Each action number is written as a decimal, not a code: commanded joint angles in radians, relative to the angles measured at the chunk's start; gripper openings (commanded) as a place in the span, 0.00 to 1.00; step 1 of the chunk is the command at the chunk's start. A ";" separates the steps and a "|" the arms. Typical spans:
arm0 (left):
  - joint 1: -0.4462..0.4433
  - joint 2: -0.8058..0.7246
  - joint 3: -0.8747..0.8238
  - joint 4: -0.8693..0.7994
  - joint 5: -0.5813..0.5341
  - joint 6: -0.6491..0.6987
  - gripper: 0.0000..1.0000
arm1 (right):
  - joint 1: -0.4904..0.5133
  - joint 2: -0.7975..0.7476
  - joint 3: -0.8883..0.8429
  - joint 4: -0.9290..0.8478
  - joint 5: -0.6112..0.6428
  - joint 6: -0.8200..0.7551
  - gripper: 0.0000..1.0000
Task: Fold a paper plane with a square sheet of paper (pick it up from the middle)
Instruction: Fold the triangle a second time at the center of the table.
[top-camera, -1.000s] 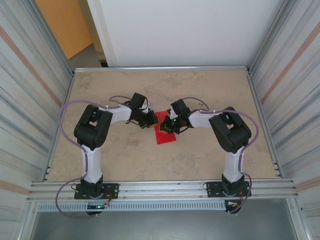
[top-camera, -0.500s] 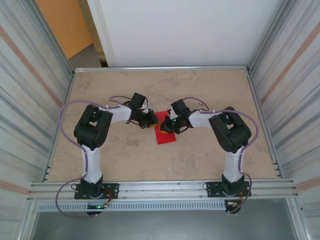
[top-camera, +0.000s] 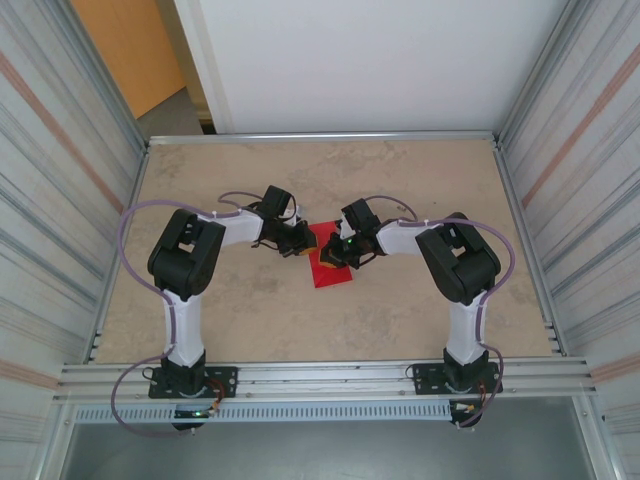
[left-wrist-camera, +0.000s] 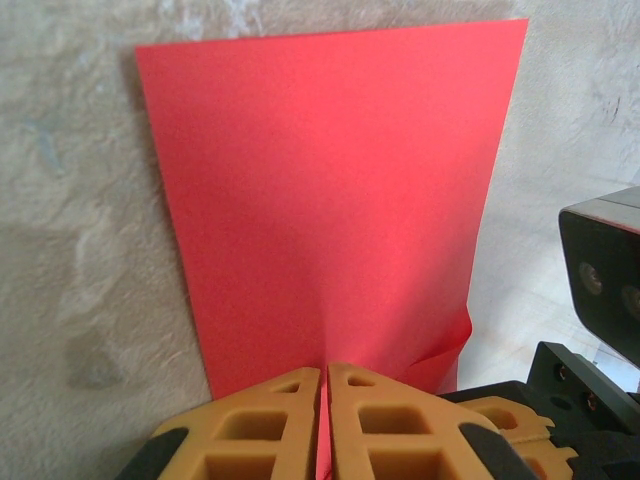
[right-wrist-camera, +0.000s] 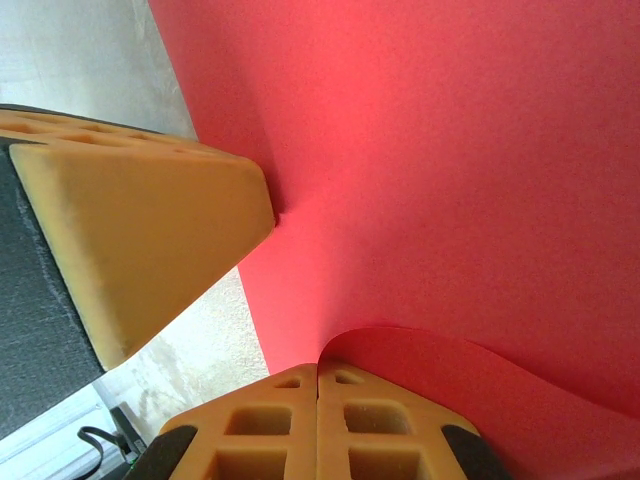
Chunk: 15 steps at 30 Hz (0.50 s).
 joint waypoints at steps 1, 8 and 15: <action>-0.004 0.003 -0.026 -0.048 -0.013 -0.004 0.12 | 0.001 0.027 0.023 -0.042 0.016 0.007 0.03; 0.029 -0.066 0.019 -0.077 -0.014 0.004 0.15 | 0.001 0.040 0.025 -0.066 0.024 0.006 0.14; 0.086 -0.155 0.011 -0.091 -0.047 0.006 0.19 | 0.001 0.046 0.032 -0.072 0.021 0.007 0.28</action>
